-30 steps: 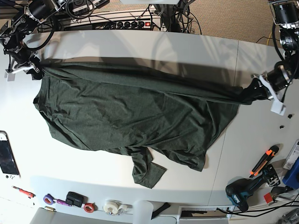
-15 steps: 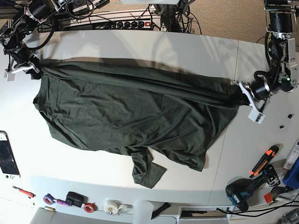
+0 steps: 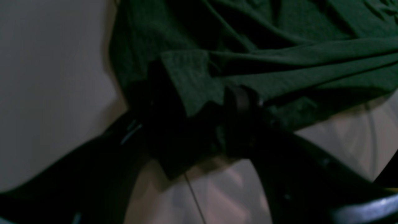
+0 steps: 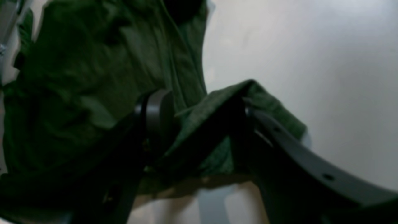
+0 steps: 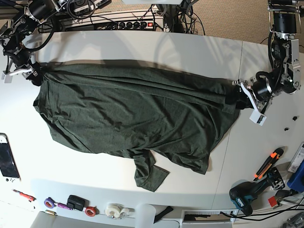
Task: Layout the t-shirt on the table in an organized manner, then fold the t-shirt properly
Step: 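Release and regrasp the shirt edge with the left gripper, then lift the shirt edge with both grippers and pull it taut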
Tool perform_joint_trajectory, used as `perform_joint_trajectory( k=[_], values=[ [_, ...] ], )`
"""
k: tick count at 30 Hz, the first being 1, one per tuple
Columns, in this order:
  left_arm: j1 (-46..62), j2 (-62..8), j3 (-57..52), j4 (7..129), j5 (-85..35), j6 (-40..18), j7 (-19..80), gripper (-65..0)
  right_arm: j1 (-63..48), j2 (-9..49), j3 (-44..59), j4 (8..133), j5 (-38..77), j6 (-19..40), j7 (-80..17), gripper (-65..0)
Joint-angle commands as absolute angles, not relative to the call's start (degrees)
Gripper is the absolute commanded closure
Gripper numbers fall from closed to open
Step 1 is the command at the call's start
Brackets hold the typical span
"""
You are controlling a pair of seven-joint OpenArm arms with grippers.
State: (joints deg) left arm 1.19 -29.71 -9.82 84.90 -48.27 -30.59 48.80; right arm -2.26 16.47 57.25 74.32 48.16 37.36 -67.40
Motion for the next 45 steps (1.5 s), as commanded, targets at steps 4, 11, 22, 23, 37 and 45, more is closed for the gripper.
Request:
perform_joint_trajectory(
  k=[4, 11, 22, 23, 37, 45],
  values=[
    [-2.17, -31.46, -10.57, 85.76, -50.15, -30.85, 46.48, -29.0, -1.74, 18.11, 57.47, 78.0, 51.59, 37.71, -66.0, -28.6],
    [-6.72, -31.46, -15.57, 85.76, -52.4, -31.16, 46.5, -29.0, -1.76, 18.09, 57.47, 86.7, 51.55, 37.71, -67.16, -28.6],
    [-9.28, -32.56, -21.17, 85.73, -52.93, -32.99, 47.53, -27.7, -1.76, 17.61, 57.36, 100.42, 49.45, 37.76, -67.09, -28.5],
    [-9.17, -32.51, -21.12, 85.73, -53.08, -34.15, 47.81, -26.0, -1.76, 17.58, 57.36, 100.51, 49.45, 37.76, -67.11, -28.5],
    [-7.62, -32.23, 1.06, 85.73, -38.28, -36.86, 40.29, 0.0, -1.91, 7.49, 57.32, 100.49, 38.65, 38.41, -64.12, 0.0],
    [-8.29, -30.44, 5.08, 85.73, -29.12, -32.77, 36.34, 0.0, -2.24, 6.5, 54.76, 100.49, 28.16, 38.72, -59.55, 0.0]
  ],
)
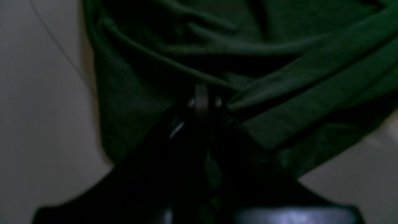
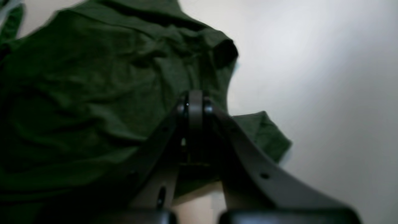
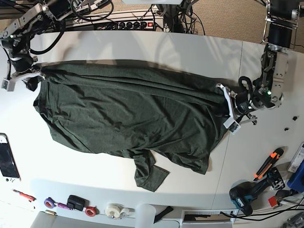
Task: Layout the t-shirt on the table in an organized manner, then fold the t-shirt properly
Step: 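Lift the shirt edge with both grippers and pull it taut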
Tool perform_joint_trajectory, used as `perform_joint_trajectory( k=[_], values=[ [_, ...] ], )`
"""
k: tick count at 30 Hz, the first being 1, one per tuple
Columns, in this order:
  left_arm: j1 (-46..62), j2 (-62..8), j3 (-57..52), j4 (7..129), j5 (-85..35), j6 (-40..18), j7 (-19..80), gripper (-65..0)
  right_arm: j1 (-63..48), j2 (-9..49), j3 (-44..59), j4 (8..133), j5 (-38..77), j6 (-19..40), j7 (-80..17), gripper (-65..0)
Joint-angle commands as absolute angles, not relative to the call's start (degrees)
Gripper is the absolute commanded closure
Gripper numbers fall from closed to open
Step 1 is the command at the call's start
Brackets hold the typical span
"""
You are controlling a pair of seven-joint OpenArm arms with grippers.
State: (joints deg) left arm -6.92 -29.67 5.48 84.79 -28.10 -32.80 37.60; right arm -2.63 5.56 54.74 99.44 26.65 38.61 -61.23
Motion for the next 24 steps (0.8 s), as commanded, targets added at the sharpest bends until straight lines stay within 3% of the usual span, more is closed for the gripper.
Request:
perform_joint_trajectory(
  k=[1, 8, 14, 19, 24],
  values=[
    [-8.54, -30.22, 5.08, 85.73, -29.17, -32.8, 36.32, 0.0, -2.26, 6.5, 53.58, 100.49, 26.11, 38.59, -58.98, 0.0],
    [-9.34, -30.2, 5.08, 85.73, -27.09, -31.9, 35.97, 0.0, -2.59, 6.52, 42.17, 100.49, 12.21, 37.52, -52.18, 0.0],
    [-9.39, -30.17, 5.08, 85.73, -26.61, -30.89, 35.88, 0.0, -5.43, 6.68, 33.82, 100.49, -2.15, 32.8, -40.71, 0.0],
    [-9.37, -30.2, 5.08, 85.73, -26.57, -31.07, 32.27, 0.0, -9.56, 6.61, 31.83, 100.51, -3.46, 34.72, -32.29, 0.0],
    [-9.32, -30.2, 5.08, 85.73, -26.55, -31.07, 31.66, 0.0, -12.62, 6.66, 32.36, 100.51, -3.49, 34.65, -29.89, 0.0]
  ],
)
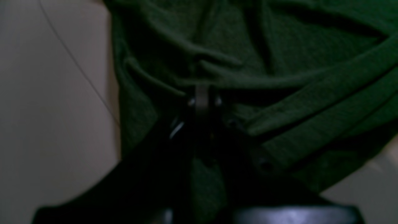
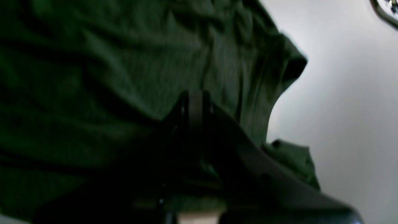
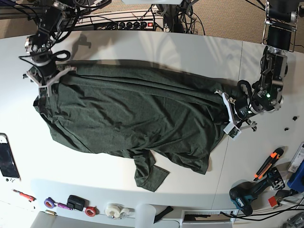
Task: Layout the t-shirt on the table in an organized manner, then fold the t-shirt properly
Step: 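Lift the shirt edge with both grippers and pull it taut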
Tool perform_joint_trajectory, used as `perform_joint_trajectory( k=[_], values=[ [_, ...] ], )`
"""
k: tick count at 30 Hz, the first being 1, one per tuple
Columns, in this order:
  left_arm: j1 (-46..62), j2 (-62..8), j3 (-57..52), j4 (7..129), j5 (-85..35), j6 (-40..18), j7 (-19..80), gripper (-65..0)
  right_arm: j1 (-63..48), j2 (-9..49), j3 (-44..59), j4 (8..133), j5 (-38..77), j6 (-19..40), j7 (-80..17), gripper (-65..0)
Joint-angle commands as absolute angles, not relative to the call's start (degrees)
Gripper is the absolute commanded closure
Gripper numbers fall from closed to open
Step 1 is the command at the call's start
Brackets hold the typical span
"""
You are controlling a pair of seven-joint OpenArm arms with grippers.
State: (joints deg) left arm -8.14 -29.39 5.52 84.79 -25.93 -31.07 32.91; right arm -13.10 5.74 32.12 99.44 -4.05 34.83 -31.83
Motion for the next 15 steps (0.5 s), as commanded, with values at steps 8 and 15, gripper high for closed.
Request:
perform_joint_trajectory(
  k=[8, 15],
  values=[
    [-8.4, -30.17, 5.08, 85.71, -26.55, -31.05, 32.1, 0.0, -13.3, 6.72, 32.36, 99.2, -3.55, 29.5, -30.22, 0.0],
    [-7.46, -30.15, 5.08, 83.83, -26.52, -29.34, 32.38, 0.0, -13.15, 6.66, 32.34, 92.68, -3.25, 29.21, -29.58, 0.0]
  ],
)
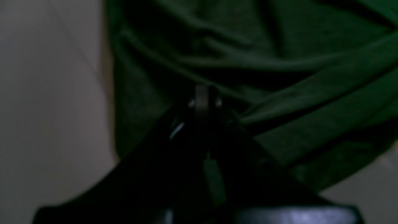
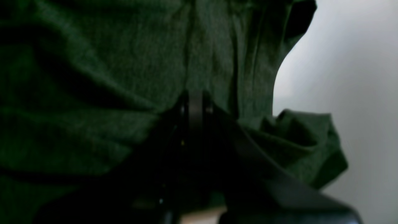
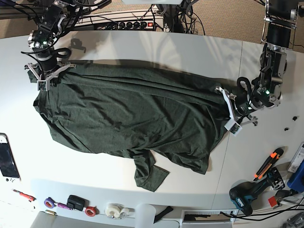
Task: Layout the t-shirt on the table in an organized manner, then fold the t-shirt properly
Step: 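Lift the shirt edge with both grippers and pull it taut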
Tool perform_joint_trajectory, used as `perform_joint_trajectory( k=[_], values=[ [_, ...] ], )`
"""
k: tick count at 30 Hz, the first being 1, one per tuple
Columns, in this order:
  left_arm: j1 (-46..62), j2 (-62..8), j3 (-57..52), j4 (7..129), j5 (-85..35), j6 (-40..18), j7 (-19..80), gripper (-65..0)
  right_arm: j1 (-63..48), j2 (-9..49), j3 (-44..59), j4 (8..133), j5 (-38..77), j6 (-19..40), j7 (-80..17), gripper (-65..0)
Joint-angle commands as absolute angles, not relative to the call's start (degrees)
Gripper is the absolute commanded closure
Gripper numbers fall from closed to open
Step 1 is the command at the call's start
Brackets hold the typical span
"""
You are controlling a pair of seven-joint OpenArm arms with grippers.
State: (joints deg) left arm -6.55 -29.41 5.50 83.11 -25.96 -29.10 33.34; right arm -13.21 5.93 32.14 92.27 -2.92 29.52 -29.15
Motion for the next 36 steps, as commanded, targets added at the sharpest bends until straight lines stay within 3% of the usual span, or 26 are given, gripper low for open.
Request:
perform_joint_trajectory(
  k=[1, 13, 21, 28, 36],
  values=[
    [-7.22, -30.15, 5.08, 83.35, -26.52, -29.36, 32.8, 0.0, -13.17, 6.66, 32.34, 92.29, -2.9, 29.21, -29.56, 0.0],
    [-0.8, -29.56, 5.08, 80.31, -22.68, -26.35, 34.02, 0.0, -13.78, 6.79, 32.34, 91.22, -0.62, 29.45, -34.46, 0.0],
    [1.1, -30.89, 5.08, 80.64, -24.27, -26.79, 38.5, 0.0, -15.4, 12.03, 32.32, 78.48, 0.75, 31.48, -34.37, 0.0],
    [6.7, -32.56, 4.95, 85.71, -28.75, -26.74, 41.63, 0.0, -19.55, 17.17, 32.32, 78.37, 8.38, 36.82, -34.28, 0.0],
    [12.84, -32.56, 4.95, 94.0, -26.17, -26.65, 42.59, 0.0, -21.96, 17.87, 32.36, 78.43, 10.35, 40.0, -34.17, 0.0]
  ],
)
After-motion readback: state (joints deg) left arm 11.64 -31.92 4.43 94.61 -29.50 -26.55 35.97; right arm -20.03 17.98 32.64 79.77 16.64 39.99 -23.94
